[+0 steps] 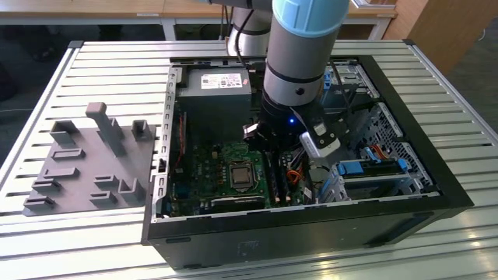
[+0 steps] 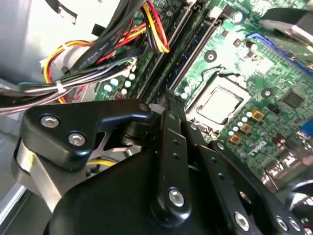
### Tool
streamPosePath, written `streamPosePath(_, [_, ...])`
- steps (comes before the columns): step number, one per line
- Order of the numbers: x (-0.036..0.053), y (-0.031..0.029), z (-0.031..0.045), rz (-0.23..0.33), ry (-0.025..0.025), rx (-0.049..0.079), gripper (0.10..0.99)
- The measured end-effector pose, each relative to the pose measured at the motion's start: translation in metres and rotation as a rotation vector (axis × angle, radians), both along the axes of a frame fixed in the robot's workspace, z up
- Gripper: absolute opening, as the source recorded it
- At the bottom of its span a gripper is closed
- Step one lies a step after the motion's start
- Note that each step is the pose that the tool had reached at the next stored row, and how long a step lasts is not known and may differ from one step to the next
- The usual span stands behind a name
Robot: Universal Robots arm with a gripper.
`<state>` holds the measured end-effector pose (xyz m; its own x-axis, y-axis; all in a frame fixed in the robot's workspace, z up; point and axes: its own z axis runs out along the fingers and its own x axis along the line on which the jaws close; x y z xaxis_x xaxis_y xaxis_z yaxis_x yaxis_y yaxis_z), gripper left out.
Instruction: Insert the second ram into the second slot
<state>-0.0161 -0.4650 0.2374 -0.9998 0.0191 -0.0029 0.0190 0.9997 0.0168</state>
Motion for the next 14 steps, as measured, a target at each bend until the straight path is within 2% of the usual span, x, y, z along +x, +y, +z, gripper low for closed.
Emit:
streamPosePath(8, [0.0000,0.0000,0.0170,0.000,0.0002,0.000,0.125])
streamPosePath(14, [0.0000,0.0000,0.0185,0.000,0.0002,0.001,0.125])
